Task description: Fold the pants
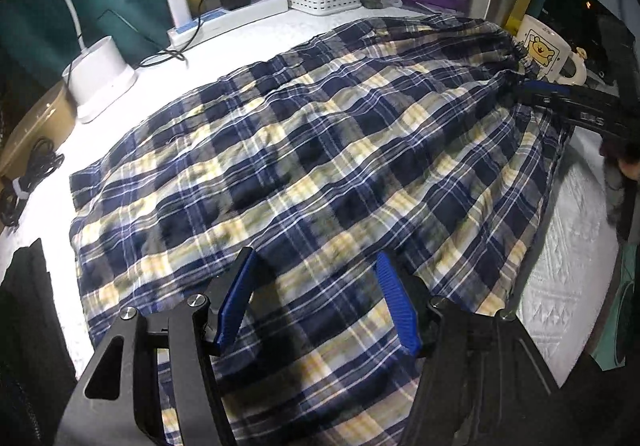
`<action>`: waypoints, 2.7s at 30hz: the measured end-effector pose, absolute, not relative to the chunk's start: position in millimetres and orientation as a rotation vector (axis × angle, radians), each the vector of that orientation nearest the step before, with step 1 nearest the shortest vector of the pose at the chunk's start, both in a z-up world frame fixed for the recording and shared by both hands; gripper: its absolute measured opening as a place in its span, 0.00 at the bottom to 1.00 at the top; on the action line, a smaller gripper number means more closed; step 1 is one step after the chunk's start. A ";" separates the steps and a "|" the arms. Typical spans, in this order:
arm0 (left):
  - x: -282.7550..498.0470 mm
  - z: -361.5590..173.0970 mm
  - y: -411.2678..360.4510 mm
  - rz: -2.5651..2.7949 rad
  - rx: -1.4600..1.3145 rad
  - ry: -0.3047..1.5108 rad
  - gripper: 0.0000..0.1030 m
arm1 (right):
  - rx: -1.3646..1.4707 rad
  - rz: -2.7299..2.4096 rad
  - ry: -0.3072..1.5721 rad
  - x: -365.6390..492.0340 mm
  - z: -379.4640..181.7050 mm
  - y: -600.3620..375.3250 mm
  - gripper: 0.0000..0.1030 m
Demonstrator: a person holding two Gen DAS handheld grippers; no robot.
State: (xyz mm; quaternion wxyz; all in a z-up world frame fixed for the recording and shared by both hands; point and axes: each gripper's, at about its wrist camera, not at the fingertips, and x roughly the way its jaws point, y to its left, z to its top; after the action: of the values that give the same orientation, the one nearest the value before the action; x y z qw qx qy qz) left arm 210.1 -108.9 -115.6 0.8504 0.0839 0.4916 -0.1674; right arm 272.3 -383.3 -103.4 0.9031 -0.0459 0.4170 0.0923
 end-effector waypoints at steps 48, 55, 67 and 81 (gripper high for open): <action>205.7 -111.8 34.2 -0.017 0.006 0.990 0.60 | 0.468 0.132 0.813 255.1 -120.8 -430.8 0.87; 204.9 -105.9 30.9 -0.016 0.001 0.977 0.60 | 0.607 0.159 0.747 280.0 -127.1 -444.8 0.80; 197.0 -98.0 37.0 -0.020 -0.038 0.926 0.60 | 0.622 0.250 0.735 284.9 -117.7 -436.9 0.20; 187.7 -93.8 52.6 -0.049 -0.098 0.872 0.60 | 0.422 0.300 0.642 262.2 -50.1 -389.3 0.19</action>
State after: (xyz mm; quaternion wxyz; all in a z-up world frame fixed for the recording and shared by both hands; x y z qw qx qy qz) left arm 187.7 52.6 -93.8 0.9050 -0.0475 0.4221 -0.0235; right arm 262.2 -389.3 -50.1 0.9161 0.2052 0.3120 0.1457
